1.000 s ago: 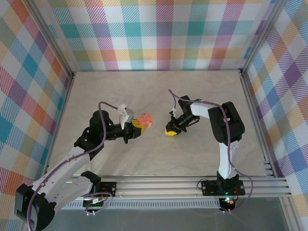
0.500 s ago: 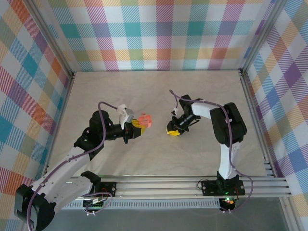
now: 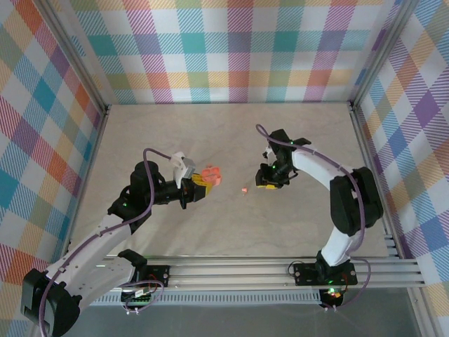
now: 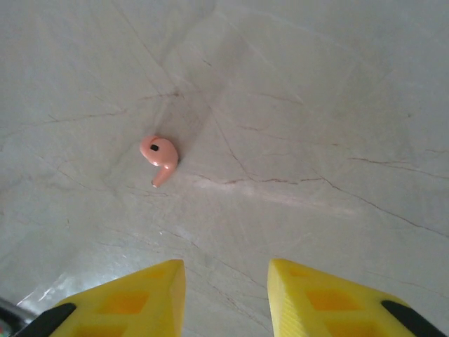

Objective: Insert the wireless bluetooth earbuds into the charging case

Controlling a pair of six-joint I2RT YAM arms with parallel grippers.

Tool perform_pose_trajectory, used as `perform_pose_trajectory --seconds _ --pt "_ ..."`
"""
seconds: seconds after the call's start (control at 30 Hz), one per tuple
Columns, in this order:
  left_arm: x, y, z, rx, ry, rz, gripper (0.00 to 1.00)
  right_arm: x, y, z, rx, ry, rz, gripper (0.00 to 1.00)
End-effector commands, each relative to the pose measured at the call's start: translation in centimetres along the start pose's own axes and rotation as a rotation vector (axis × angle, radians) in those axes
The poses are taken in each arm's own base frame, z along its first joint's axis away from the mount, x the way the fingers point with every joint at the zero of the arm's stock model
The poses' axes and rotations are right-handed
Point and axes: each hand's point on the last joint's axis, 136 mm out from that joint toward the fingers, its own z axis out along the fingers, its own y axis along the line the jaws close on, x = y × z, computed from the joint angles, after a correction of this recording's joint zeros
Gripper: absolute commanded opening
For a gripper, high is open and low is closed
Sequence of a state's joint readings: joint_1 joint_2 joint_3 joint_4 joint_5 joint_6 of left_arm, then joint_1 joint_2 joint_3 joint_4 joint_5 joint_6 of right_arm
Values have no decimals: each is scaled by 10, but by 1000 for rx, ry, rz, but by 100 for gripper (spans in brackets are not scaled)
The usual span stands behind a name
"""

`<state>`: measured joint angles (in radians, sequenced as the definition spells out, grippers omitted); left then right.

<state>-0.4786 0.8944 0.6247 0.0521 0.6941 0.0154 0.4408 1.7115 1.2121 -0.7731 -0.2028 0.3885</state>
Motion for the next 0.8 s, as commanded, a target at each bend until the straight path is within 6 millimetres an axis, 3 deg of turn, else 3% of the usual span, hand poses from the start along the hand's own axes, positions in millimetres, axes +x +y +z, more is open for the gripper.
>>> perform_pose_trajectory --seconds 0.0,0.17,0.43,0.77 --pt "-1 4 -1 -19 -16 4 0 -6 1 3 102 -114 51 38" --pt "0 5 -2 -31 -18 7 0 -14 13 15 226 -187 1 42" --pt "8 2 0 2 -10 16 0 -18 27 51 196 -87 -7 43" --pt "14 3 0 -6 0 26 0 -23 35 62 174 -52 -24 41"
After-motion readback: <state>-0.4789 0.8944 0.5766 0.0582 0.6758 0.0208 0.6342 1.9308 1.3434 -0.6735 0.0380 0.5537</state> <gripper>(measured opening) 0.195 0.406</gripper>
